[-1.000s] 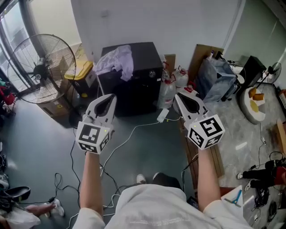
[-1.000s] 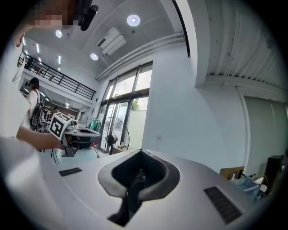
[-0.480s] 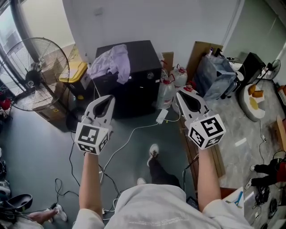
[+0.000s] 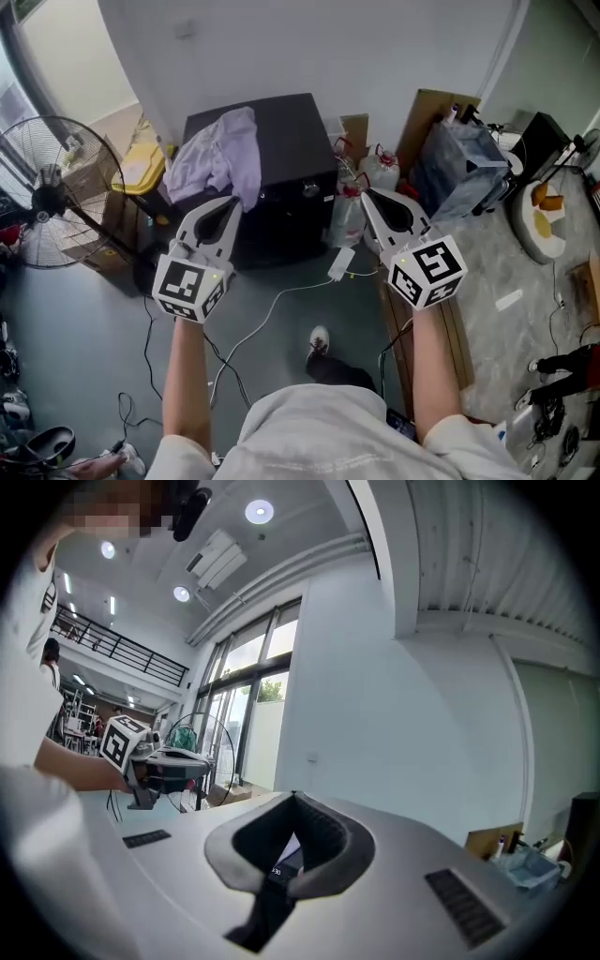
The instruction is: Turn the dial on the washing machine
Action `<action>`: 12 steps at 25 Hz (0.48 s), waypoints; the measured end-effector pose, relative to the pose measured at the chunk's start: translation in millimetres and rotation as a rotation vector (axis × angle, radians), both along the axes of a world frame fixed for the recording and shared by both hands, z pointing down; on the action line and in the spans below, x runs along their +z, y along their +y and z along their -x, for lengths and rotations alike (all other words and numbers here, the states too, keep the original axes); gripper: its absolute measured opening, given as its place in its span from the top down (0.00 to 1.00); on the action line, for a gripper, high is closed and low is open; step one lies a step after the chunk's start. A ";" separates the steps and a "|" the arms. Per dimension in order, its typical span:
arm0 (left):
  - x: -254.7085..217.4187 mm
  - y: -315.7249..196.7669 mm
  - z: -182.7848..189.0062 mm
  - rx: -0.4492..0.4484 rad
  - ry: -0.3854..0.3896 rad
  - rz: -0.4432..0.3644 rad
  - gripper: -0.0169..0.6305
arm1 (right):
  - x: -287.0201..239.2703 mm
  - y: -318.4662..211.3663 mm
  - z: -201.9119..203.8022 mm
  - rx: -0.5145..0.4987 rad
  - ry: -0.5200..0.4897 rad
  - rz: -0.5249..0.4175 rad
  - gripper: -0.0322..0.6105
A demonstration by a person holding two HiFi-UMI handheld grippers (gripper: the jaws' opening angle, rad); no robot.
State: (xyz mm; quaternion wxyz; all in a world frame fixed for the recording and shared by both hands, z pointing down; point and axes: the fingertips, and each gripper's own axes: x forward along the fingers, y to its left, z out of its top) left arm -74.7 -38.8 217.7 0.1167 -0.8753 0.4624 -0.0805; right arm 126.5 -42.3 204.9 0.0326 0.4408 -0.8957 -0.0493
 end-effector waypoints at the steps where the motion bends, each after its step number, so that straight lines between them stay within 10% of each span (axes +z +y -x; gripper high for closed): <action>1: 0.3 -14.5 -4.1 0.001 0.003 0.004 0.95 | 0.2 -14.8 -3.3 -0.009 -0.011 0.009 0.93; 12: 32.6 -127.3 -15.0 -0.022 0.013 0.080 0.95 | 27.1 -117.7 -11.3 -0.007 0.000 0.091 0.93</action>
